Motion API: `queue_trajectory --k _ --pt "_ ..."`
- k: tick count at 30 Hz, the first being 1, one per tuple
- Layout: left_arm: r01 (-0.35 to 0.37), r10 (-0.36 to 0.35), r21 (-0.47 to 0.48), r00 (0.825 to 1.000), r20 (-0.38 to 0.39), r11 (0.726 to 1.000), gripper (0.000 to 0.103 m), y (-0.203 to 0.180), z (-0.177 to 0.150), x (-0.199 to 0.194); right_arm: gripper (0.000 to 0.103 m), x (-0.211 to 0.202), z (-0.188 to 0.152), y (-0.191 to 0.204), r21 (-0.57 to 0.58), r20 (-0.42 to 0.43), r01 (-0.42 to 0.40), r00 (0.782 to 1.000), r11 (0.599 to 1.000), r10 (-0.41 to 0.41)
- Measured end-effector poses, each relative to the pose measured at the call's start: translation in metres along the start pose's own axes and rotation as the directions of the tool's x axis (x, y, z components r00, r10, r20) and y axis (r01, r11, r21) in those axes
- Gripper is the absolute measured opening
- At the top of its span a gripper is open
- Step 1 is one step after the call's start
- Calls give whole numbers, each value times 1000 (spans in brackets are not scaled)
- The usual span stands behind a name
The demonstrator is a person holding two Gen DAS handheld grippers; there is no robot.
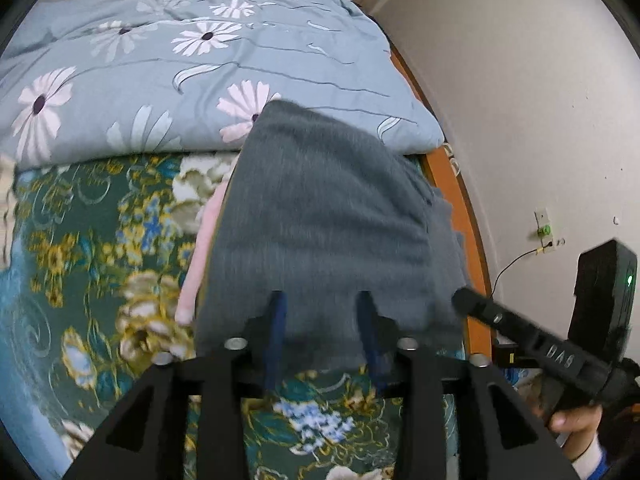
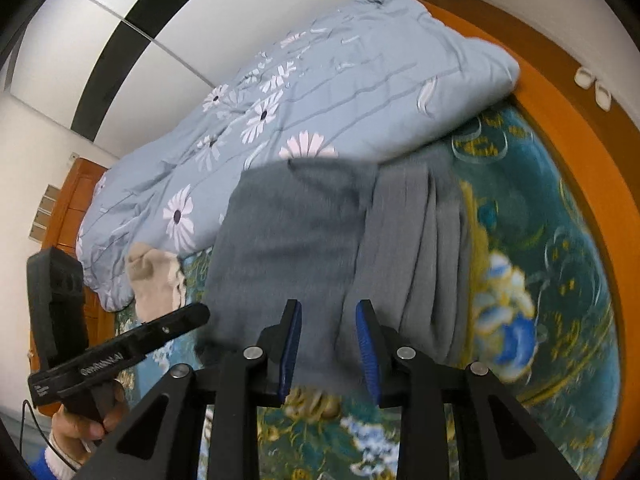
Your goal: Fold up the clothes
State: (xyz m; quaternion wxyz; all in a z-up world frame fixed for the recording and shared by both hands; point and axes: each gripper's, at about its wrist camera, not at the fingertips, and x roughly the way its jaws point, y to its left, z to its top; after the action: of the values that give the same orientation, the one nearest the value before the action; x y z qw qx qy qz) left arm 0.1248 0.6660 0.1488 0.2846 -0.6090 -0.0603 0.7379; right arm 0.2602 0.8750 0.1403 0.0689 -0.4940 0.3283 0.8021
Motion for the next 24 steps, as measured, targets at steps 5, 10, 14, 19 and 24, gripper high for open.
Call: queue_trajectory --k 5,10,14,19,24 --pt "-68 67 -22 997 -45 997 56 -8 -39 5 31 7 -51 5 -4 -83 28 996 1000 -28" --pt "-62 60 -37 997 -47 997 73 -16 -74 6 49 10 -81 5 -4 -131 75 989 997 -74" --pt "-103 101 -24 992 -81 994 74 -17 -95 14 58 10 -92 7 -48 -169 107 979 993 -114" --pt "-111 104 -83 992 -76 990 75 -10 -108 9 66 14 -94 15 -108 -193 149 967 983 -168" --pt "-108 107 -87 994 -22 990 81 -14 -113 -5 72 17 -91 26 -173 -195 190 955 966 -223"
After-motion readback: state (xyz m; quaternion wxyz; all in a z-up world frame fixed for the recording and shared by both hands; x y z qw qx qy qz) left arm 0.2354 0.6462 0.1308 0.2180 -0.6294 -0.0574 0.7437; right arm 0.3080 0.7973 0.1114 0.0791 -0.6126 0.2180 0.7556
